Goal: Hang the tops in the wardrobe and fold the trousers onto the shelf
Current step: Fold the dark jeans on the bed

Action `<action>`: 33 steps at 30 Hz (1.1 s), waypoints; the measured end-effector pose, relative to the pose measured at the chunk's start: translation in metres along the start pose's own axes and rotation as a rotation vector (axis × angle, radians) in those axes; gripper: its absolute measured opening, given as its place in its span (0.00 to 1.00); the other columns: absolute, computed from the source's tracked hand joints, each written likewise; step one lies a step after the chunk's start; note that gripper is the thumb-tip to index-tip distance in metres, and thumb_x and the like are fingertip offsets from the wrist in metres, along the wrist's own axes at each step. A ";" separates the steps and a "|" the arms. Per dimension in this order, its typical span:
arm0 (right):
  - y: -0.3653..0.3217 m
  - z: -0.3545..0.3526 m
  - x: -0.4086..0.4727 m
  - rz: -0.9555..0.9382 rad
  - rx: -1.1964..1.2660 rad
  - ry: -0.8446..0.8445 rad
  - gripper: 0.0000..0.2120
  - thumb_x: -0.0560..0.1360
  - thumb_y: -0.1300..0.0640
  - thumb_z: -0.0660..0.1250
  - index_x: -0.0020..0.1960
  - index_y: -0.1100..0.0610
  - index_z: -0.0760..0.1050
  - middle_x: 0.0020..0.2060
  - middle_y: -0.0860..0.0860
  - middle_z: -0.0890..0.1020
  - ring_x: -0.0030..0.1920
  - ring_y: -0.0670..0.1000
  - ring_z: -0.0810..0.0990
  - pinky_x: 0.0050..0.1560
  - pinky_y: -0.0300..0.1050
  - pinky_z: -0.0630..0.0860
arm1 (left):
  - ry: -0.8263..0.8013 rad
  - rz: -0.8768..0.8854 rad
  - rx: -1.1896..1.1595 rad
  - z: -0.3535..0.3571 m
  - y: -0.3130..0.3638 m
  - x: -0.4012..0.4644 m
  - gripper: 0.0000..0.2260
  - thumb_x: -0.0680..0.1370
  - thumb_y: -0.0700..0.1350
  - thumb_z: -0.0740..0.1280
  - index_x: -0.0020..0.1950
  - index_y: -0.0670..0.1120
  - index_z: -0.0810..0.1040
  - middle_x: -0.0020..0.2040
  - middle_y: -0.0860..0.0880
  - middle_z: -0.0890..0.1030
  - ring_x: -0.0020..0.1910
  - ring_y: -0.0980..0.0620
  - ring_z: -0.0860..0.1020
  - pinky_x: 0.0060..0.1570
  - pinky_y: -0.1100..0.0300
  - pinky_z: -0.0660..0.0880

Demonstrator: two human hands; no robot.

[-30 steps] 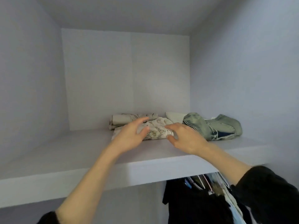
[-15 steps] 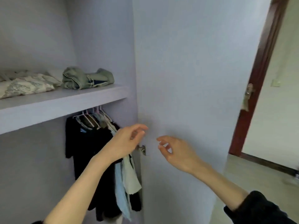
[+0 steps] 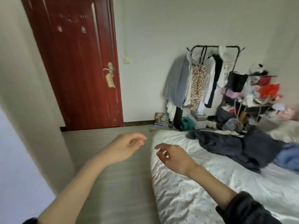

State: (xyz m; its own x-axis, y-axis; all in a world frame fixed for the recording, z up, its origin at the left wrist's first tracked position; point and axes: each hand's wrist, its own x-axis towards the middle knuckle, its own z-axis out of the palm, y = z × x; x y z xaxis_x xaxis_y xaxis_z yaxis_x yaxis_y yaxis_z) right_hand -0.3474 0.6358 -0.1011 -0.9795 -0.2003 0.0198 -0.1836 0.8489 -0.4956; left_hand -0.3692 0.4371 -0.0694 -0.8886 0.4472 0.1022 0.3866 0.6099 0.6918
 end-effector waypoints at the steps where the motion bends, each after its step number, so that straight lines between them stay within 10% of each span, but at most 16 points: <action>1: 0.026 -0.014 -0.003 0.048 0.003 0.033 0.14 0.80 0.53 0.59 0.65 0.50 0.73 0.54 0.49 0.82 0.55 0.52 0.79 0.56 0.44 0.73 | -0.036 0.020 -0.006 0.019 0.012 0.022 0.08 0.81 0.45 0.60 0.54 0.57 0.74 0.51 0.56 0.80 0.51 0.56 0.79 0.56 0.63 0.72; 21: 0.412 -0.049 0.022 0.896 0.050 0.237 0.21 0.81 0.51 0.57 0.72 0.53 0.64 0.69 0.50 0.71 0.67 0.51 0.70 0.66 0.43 0.66 | -0.747 0.259 0.005 0.375 0.021 0.389 0.12 0.82 0.46 0.58 0.64 0.49 0.74 0.63 0.53 0.75 0.61 0.58 0.73 0.57 0.68 0.68; 33: 0.625 0.081 0.077 1.240 0.026 -0.062 0.34 0.77 0.35 0.53 0.77 0.44 0.44 0.76 0.49 0.37 0.76 0.55 0.37 0.71 0.67 0.46 | -0.539 0.445 0.353 0.579 -0.062 0.563 0.21 0.80 0.41 0.59 0.74 0.44 0.63 0.75 0.42 0.59 0.75 0.43 0.56 0.70 0.49 0.58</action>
State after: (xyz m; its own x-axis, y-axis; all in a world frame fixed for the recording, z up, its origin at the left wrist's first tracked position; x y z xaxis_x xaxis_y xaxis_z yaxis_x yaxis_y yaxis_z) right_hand -0.5305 1.1112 -0.4797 -0.4850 0.7065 -0.5154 0.8656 0.4718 -0.1677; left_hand -0.7501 1.0296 -0.4681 -0.4237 0.8995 -0.1071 0.8145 0.4300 0.3894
